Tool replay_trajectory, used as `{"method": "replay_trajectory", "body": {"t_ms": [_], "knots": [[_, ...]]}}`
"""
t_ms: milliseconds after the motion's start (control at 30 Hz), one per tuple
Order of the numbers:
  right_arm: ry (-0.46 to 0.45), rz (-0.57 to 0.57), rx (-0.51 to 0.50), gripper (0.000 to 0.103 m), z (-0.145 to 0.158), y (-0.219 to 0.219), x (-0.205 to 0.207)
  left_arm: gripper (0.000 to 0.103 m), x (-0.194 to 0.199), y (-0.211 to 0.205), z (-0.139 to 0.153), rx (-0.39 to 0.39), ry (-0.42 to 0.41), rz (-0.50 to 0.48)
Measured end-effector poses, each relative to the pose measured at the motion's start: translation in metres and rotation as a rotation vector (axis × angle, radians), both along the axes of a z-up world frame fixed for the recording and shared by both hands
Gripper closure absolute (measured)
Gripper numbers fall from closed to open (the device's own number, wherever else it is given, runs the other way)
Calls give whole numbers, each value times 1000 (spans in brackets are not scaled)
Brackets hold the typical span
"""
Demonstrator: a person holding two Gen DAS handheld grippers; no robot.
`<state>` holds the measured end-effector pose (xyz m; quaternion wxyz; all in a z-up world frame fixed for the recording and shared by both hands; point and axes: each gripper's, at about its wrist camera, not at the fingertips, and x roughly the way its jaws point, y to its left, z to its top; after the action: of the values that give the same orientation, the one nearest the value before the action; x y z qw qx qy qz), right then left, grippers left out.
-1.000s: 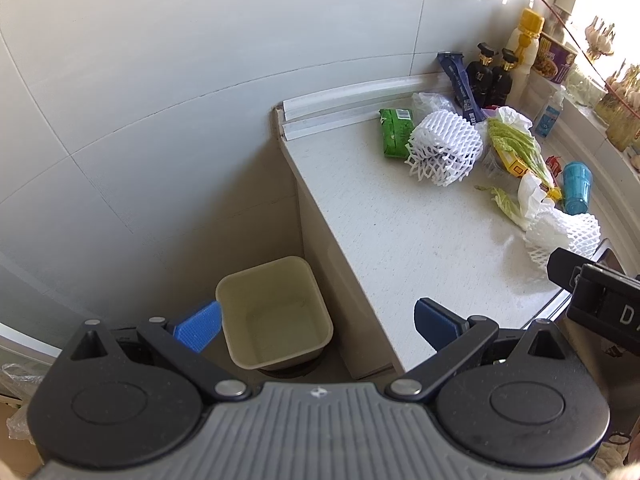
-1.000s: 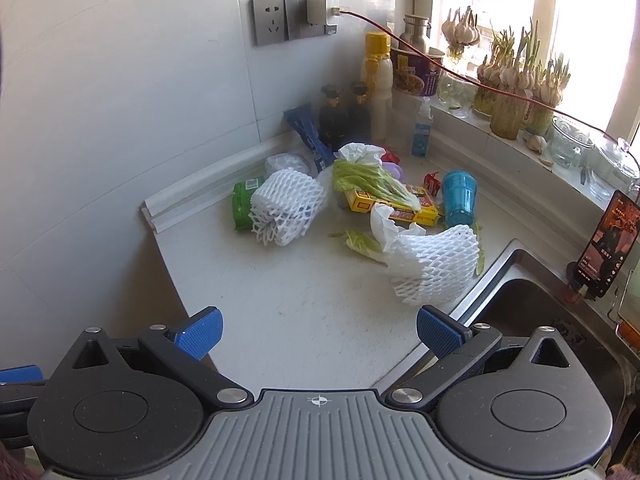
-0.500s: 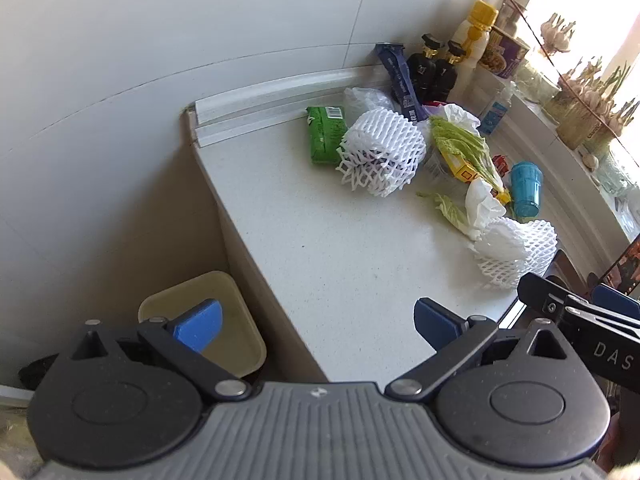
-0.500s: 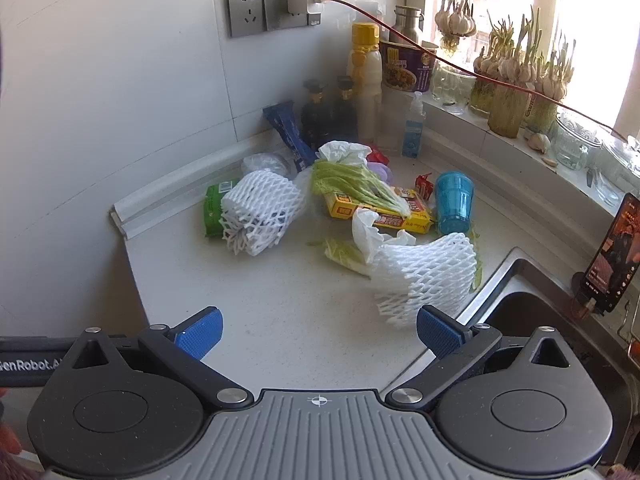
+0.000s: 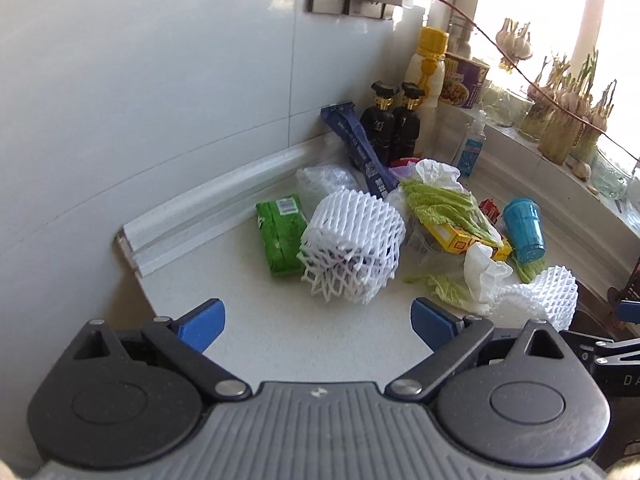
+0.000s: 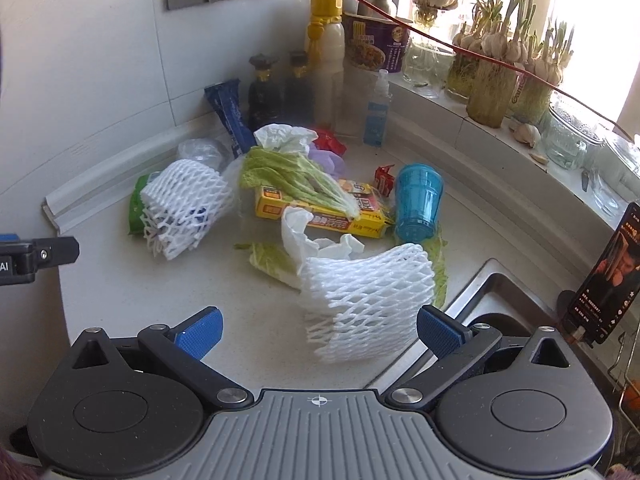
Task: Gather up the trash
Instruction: 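Reach both grippers toward the white foam nets and close on them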
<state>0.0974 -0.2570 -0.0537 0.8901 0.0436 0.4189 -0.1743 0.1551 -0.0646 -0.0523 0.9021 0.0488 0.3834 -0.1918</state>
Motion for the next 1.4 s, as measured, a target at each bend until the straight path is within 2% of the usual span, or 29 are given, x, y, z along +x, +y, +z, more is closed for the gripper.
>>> {"method": "replay_trajectory", "body": {"t_ms": [67, 233, 367, 467, 633, 800, 967, 1067, 1133, 1200, 1233, 1300, 1333, 1400], "knots": [[9, -10, -14, 0, -6, -8, 3, 4, 6, -10, -5, -5, -59, -57], [17, -45, 4, 0, -19, -28, 8, 6, 24, -37, -21, 0, -139, -148], [28, -71, 24, 0, -30, -40, 16, 4, 39, -57, -40, 56, -207, -169], [50, -88, 34, 0, -37, -46, 23, 7, 52, -69, -56, 103, -199, -180], [75, -112, 30, 0, -46, -52, 31, 17, 68, -81, -74, 166, -173, -179], [98, -129, 6, 1, -53, -56, 38, 17, 77, -89, -79, 184, -129, -175], [102, -129, -19, 2, -56, -56, 40, 24, 78, -94, -79, 178, -95, -179], [95, -132, -29, 8, -58, -57, 42, 36, 79, -94, -81, 162, -59, -180], [84, -136, -24, 14, -58, -59, 41, 48, 79, -94, -80, 150, -42, -173], [70, -139, -18, 24, -57, -59, 38, 56, 78, -93, -78, 138, -42, -167], [60, -138, -13, 27, -56, -59, 37, 58, 77, -93, -77, 133, -42, -165], [47, -137, -3, 43, -55, -59, 34, 62, 75, -91, -74, 125, -43, -161], [40, -135, 0, 44, -54, -58, 33, 64, 74, -90, -72, 119, -41, -160], [25, -132, -4, 55, -52, -56, 31, 65, 73, -88, -69, 108, -36, -152]]}}
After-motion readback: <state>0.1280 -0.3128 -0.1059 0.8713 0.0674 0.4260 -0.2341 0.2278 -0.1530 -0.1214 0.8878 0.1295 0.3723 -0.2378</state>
